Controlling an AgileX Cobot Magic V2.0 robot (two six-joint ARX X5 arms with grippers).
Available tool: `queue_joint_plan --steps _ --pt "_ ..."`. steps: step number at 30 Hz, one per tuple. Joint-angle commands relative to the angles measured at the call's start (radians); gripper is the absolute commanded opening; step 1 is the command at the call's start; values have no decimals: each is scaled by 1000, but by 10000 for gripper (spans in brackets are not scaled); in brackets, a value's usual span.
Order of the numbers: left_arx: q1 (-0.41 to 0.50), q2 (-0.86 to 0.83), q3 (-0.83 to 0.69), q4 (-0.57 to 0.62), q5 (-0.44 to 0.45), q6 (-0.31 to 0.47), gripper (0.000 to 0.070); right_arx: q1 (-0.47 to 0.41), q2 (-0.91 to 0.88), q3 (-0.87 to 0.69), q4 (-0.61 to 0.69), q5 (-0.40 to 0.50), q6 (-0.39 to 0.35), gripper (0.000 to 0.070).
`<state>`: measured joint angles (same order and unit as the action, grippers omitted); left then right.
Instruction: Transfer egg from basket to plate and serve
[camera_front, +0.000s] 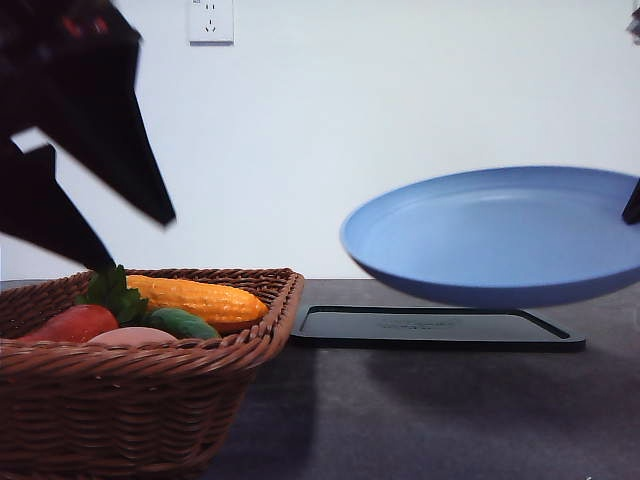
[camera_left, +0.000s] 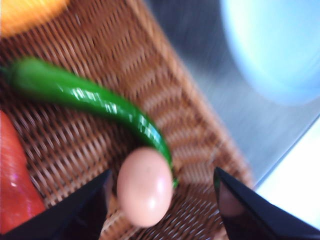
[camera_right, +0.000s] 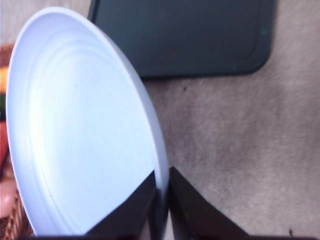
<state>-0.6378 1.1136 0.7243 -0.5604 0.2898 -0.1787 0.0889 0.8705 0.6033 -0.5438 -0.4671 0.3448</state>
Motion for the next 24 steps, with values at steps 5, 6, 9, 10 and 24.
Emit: queue_joint_plan --steps 5,6,9,10,24 --pt "-84 114 62 -25 -145 105 415 -2 -28 16 -18 -3 14 0" --pt "-89 133 68 -23 -151 115 414 -2 -32 16 -22 -3 14 0" --pt "-95 184 82 -26 -153 134 414 -2 -42 16 -32 -4 14 0" --pt "-96 200 85 -27 -153 140 414 -2 -44 16 -34 -4 14 0" --pt "-100 310 86 -29 -151 167 408 -2 -57 16 -40 -4 14 0"
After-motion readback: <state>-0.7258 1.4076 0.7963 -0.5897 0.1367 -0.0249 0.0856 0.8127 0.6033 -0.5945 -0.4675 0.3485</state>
